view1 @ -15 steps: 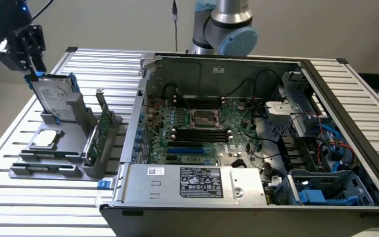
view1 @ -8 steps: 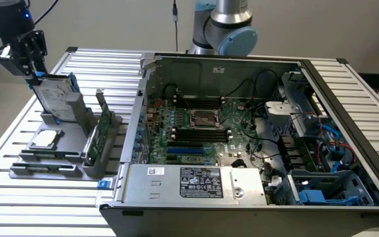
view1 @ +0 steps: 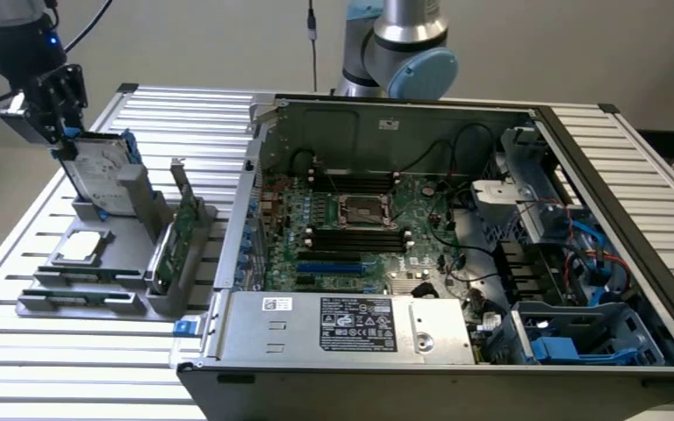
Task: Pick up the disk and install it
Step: 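Pick up the disk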
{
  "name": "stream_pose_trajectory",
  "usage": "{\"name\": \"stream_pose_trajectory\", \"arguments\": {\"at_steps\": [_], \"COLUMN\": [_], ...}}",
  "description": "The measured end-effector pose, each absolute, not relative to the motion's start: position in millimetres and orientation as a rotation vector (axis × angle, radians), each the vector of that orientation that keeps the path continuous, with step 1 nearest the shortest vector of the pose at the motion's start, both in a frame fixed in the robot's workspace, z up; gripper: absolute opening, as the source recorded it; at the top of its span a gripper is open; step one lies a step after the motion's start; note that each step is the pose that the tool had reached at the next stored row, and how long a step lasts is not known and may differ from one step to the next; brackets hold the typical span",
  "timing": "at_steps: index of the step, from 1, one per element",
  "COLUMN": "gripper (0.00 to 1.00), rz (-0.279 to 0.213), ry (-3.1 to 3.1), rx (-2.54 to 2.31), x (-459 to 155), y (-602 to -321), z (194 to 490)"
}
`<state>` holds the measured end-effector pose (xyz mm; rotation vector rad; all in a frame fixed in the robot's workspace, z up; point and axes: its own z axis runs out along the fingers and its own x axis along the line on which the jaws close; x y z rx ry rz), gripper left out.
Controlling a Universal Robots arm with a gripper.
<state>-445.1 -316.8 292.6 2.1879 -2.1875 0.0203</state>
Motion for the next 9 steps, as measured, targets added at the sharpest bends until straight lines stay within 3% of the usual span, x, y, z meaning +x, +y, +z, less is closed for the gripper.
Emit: {"name": "stream_pose_trajectory", "arguments": {"at_steps": [9], "gripper": [0.48], "rz": [0.021], "ry": [-2.188], "rx": [2.188], "x": [-446.1], "y": [-316.8], "z": [281.5]}}
